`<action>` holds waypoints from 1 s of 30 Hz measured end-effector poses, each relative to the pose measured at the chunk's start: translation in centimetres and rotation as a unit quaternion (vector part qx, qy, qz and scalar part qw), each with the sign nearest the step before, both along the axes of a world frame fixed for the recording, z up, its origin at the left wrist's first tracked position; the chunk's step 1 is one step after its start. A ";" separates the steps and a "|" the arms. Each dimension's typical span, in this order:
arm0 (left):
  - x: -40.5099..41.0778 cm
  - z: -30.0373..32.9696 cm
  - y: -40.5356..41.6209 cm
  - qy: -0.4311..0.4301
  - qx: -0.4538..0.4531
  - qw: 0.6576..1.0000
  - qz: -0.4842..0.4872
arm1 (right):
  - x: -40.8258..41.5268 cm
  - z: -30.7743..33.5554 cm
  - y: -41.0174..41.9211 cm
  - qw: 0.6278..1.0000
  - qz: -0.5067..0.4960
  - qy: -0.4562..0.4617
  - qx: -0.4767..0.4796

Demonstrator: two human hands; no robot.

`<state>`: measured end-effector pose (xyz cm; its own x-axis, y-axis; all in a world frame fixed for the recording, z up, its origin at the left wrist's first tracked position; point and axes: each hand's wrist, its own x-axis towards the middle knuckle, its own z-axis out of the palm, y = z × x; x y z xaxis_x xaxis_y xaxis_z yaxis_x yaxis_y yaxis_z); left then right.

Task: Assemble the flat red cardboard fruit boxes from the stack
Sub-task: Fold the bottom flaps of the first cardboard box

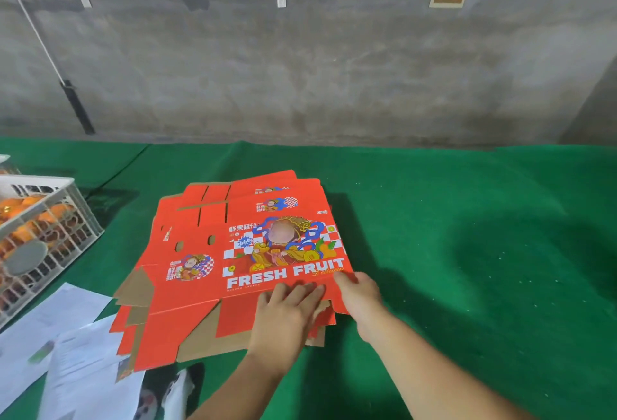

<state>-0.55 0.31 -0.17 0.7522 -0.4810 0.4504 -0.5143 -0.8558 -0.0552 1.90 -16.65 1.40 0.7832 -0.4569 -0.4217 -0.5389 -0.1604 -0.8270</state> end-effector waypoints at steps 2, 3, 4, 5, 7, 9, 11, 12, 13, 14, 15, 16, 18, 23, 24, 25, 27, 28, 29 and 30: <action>-0.8 0.6 -1.6 0.002 -0.009 1.000 -0.025 | -0.5 0.7 -2.2 0.996 -0.004 -0.008 0.091; -1.3 0.8 -2.6 -0.006 -0.019 0.999 -0.040 | -0.9 1.1 -3.5 0.994 0.004 -0.001 0.113; -1.9 1.1 -3.5 -0.003 -0.031 0.998 -0.054 | -1.3 1.3 -4.8 0.992 0.015 0.006 0.123; -2.3 1.2 -4.4 -0.002 -0.042 0.997 -0.070 | -1.8 1.5 -6.2 0.991 0.023 0.009 0.130; -2.7 1.4 -6.2 0.040 -0.064 0.992 -0.098 | -2.9 1.6 -8.9 0.987 0.020 -0.004 0.162; -2.8 1.4 -7.9 0.145 -0.065 0.981 -0.114 | -4.0 1.4 -11.7 0.982 0.008 -0.022 0.187; -2.0 1.5 -9.0 0.255 -0.060 0.960 -0.101 | -5.2 1.1 -14.3 0.978 -0.002 -0.042 0.205; -1.5 1.5 -9.1 0.284 -0.077 0.953 -0.078 | -5.8 0.9 -15.6 0.975 -0.009 -0.051 0.215; -0.8 1.5 -8.9 0.289 -0.108 0.950 -0.040 | -6.5 0.8 -16.9 0.972 -0.015 -0.057 0.225; 0.1 1.8 -8.3 0.273 -0.139 0.952 0.016 | -7.0 0.8 -18.2 0.969 -0.021 -0.062 0.236; 1.1 2.0 -7.4 0.254 -0.150 0.951 0.093 | -7.6 0.9 -19.5 0.966 -0.027 -0.068 0.246; 1.8 2.5 -6.6 0.246 -0.165 0.940 0.170 | -8.1 0.9 -21.0 0.964 -0.032 -0.074 0.254; 3.1 3.1 -5.2 0.306 -0.244 0.882 0.262 | -9.1 1.1 -23.9 0.959 -0.040 -0.080 0.268; 2.8 5.7 -8.1 0.446 -0.500 0.723 0.169 | -11.2 1.1 -27.8 0.974 -0.061 -0.077 0.204; 2.5 6.0 -8.9 0.446 -0.525 0.708 0.154 | -11.2 1.0 -28.3 0.980 -0.070 -0.079 0.171; 2.0 6.0 -9.4 0.455 -0.545 0.690 0.144 | -11.2 1.0 -28.7 0.982 -0.075 -0.082 0.151; 0.7 5.9 -10.7 0.501 -0.550 0.655 0.135 | -11.0 1.4 -29.4 0.983 -0.068 -0.078 0.153; 0.1 5.9 -11.6 0.524 -0.537 0.649 0.127 | -10.9 1.8 -29.6 0.984 -0.046 -0.068 0.159; -0.3 6.0 -12.7 0.538 -0.527 0.647 0.120 | -10.8 2.3 -29.7 0.986 -0.013 -0.051 0.155; -0.5 6.5 -14.1 0.545 -0.520 0.648 0.118 | -10.8 2.8 -29.6 0.990 0.024 -0.033 0.139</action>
<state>-1.03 -13.78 6.31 0.8933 -0.1573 -0.4210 0.3882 -0.2019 0.8992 -8.86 -46.25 4.24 0.8315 -0.2921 -0.4725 -0.4792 0.0531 -0.8761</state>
